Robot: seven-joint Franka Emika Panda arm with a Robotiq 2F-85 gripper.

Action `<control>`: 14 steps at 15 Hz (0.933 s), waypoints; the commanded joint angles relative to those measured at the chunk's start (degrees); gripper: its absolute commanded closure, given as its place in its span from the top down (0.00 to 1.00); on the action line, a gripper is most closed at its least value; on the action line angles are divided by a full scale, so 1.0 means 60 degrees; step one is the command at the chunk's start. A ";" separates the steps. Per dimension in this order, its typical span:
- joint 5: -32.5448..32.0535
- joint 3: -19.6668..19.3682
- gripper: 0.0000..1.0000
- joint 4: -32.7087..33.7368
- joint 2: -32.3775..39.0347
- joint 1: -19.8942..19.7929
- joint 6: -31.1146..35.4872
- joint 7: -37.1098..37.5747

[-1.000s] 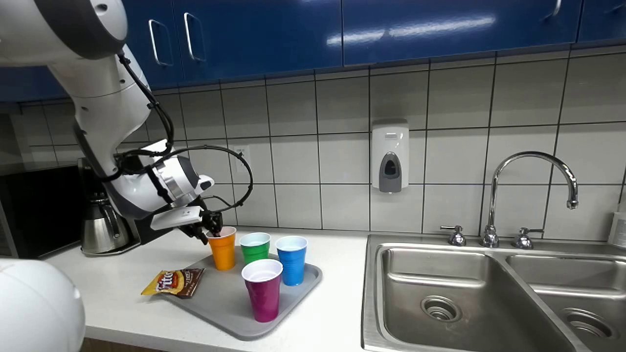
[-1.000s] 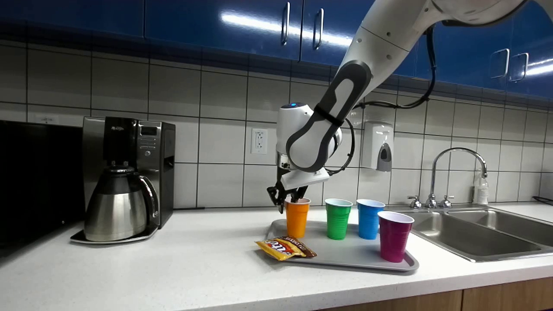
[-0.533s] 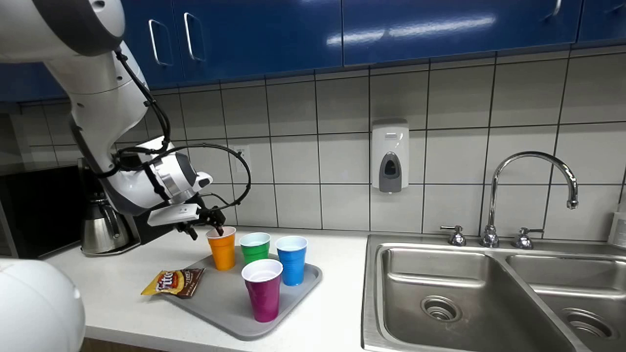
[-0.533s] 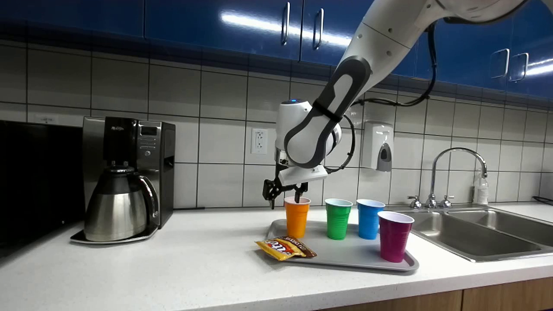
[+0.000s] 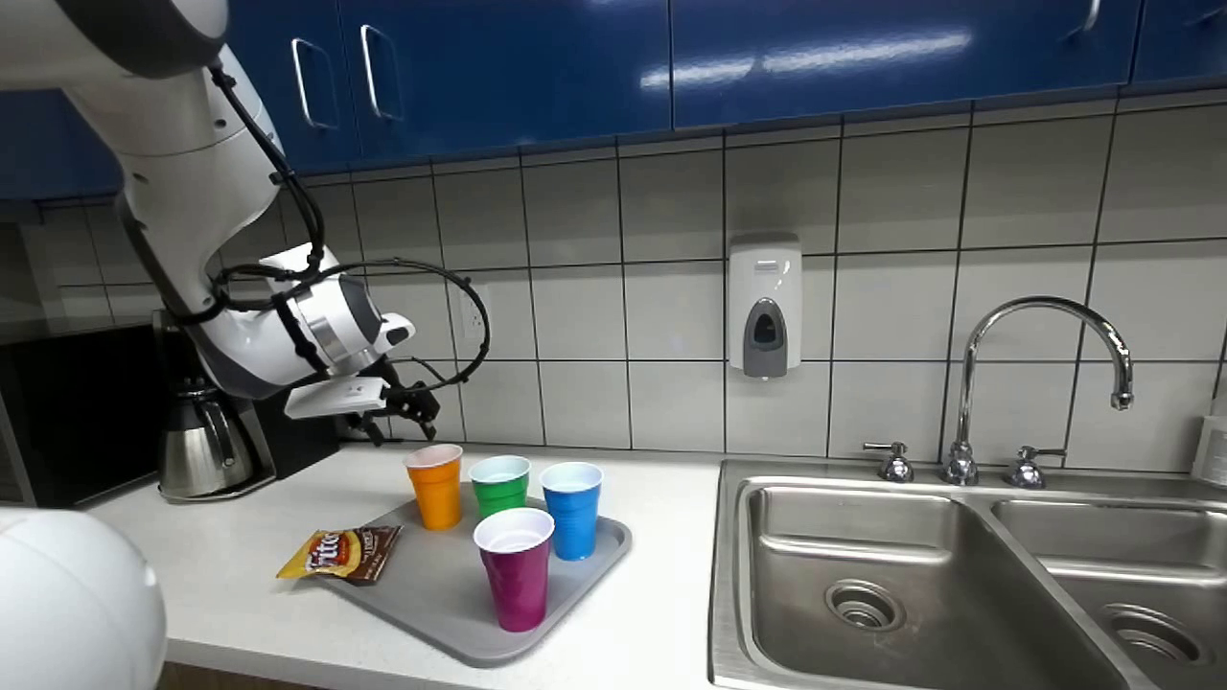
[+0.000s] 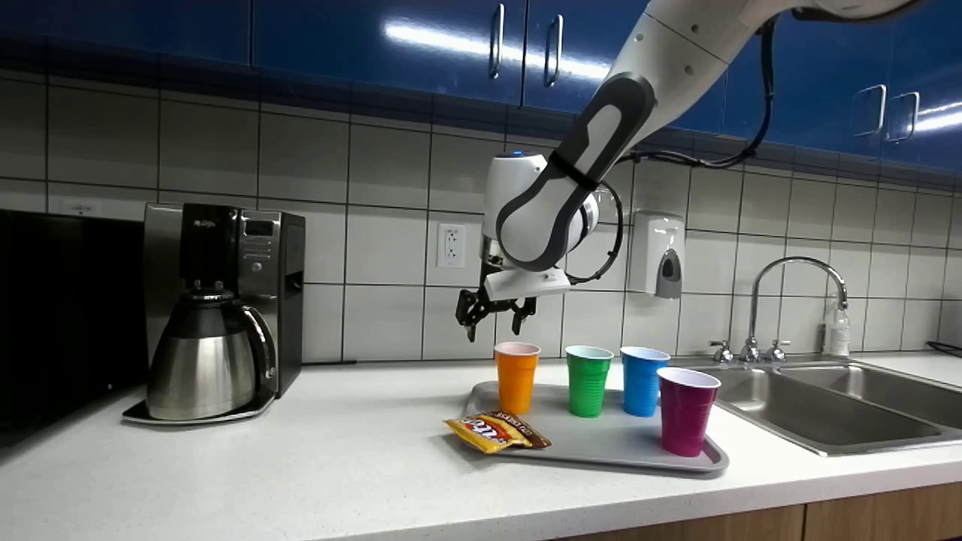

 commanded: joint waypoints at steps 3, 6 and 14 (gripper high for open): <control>0.0198 0.0207 1.00 -0.1059 -0.1395 -0.0467 -0.0093 -0.0020; 0.0121 0.0258 1.00 -0.1453 -0.1941 -0.0705 -0.0094 0.0141; 0.0317 -0.0366 1.00 -0.2510 -0.3248 -0.0821 -0.0370 0.0424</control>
